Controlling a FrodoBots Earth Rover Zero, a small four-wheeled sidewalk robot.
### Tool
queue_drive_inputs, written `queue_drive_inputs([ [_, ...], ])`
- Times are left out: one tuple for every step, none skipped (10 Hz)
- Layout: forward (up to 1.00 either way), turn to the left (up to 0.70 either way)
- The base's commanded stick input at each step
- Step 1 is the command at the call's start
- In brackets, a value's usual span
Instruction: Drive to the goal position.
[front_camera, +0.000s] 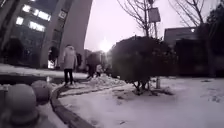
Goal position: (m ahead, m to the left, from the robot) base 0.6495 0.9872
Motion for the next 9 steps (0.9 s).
queue_drive_inputs([
  [-1.00,0.00],
  [-1.00,0.00],
  [-1.00,0.00],
  [-1.00,0.00],
  [-1.00,0.00],
  [-1.00,0.00],
  [-1.00,0.00],
  [-1.00,0.00],
  [-0.24,0.00],
])
